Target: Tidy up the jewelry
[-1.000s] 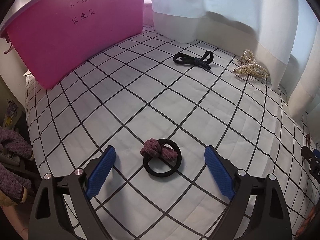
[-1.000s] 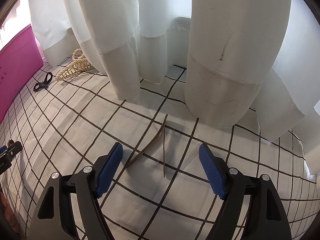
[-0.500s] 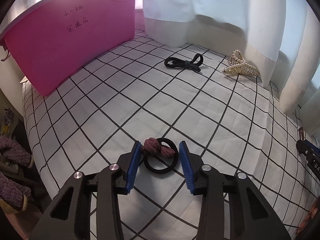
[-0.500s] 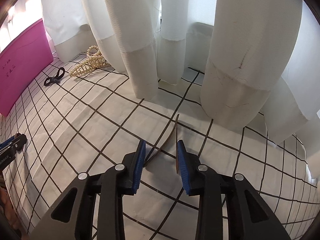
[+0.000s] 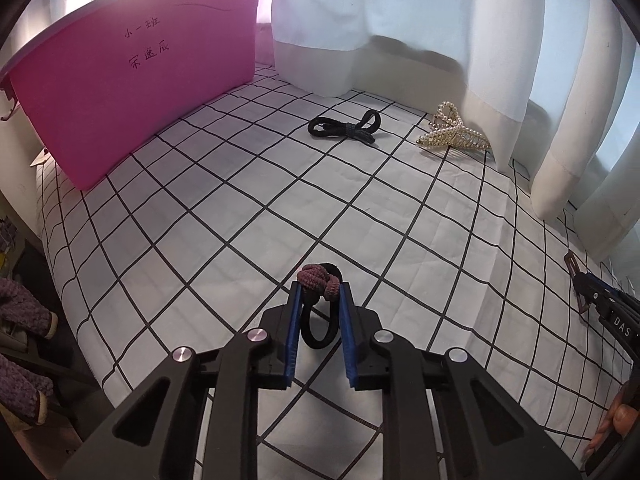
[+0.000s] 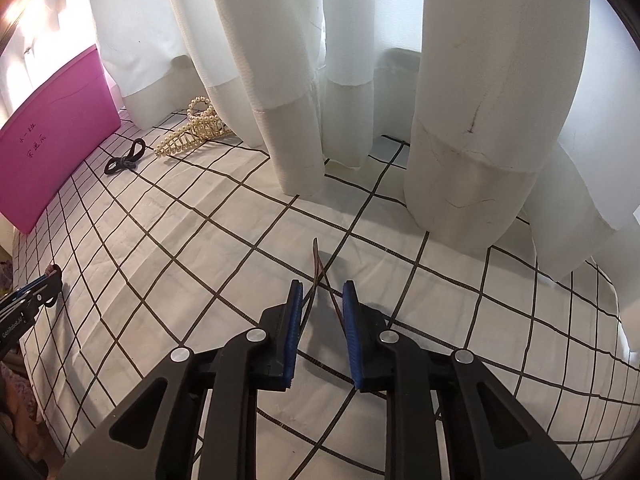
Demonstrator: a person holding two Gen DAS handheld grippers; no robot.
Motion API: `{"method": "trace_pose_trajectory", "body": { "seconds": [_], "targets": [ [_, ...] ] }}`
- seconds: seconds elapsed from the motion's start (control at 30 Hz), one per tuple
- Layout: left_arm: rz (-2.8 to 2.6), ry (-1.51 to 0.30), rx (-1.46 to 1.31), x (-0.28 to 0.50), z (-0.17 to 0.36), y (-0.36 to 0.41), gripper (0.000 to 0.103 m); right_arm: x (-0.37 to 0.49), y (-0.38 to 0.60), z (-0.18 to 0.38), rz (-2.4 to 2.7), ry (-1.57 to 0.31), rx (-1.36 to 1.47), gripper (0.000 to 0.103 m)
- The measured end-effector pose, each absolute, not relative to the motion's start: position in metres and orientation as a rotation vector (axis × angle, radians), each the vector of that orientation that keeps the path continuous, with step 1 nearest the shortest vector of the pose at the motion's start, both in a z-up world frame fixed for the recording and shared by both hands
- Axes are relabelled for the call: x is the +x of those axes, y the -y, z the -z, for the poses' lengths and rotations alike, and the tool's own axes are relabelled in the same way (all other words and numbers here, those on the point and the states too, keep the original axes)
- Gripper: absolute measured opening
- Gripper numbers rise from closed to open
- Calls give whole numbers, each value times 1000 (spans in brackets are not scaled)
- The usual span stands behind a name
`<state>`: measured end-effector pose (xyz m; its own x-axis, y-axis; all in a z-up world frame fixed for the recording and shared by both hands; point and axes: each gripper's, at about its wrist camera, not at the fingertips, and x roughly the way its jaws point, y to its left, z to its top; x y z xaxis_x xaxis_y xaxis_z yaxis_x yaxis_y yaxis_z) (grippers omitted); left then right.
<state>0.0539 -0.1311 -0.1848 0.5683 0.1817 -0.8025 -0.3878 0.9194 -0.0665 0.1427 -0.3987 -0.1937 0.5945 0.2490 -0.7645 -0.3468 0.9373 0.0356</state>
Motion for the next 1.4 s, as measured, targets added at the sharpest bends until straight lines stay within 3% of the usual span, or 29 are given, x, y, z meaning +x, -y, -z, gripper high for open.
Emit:
{"method": "trace_pose_trajectory", "body": {
  "seconds": [0.07, 0.1, 0.13, 0.5, 0.57, 0.63, 0.77, 0.83, 1.13, 1.17, 1.23, 1.4],
  "targets": [
    [-334, -904, -248, 53, 180, 134, 18, 141, 400, 189, -356, -861, -117, 20],
    [-330, -899, -249, 52, 177, 136, 18, 139, 402, 186, -360, -857, -116, 14],
    [-329, -895, -247, 51, 174, 138, 18, 139, 403, 183, -360, -857, -121, 1],
    [-325, -881, -245, 40, 154, 151, 18, 135, 414, 168, -423, -851, -129, 2],
    [-326, -880, -248, 38, 153, 152, 18, 137, 414, 168, -443, -862, -135, 4],
    [-327, -884, -255, 36, 154, 153, 18, 138, 414, 170, -441, -863, -141, 21],
    [-330, -894, -265, 34, 158, 154, 18, 136, 410, 175, -464, -882, -129, 24],
    [-330, -897, -266, 33, 159, 154, 18, 134, 406, 178, -478, -888, -138, 37],
    [-326, -910, -266, 34, 163, 154, 18, 130, 393, 201, -439, -890, -248, 38],
    [-326, -911, -268, 34, 163, 154, 18, 129, 391, 202, -435, -880, -270, 37],
    [-328, -915, -271, 35, 164, 153, 18, 126, 389, 202, -431, -867, -285, 20],
    [-325, -908, -270, 35, 160, 154, 18, 122, 387, 197, -438, -845, -296, 14]
  ]
}}
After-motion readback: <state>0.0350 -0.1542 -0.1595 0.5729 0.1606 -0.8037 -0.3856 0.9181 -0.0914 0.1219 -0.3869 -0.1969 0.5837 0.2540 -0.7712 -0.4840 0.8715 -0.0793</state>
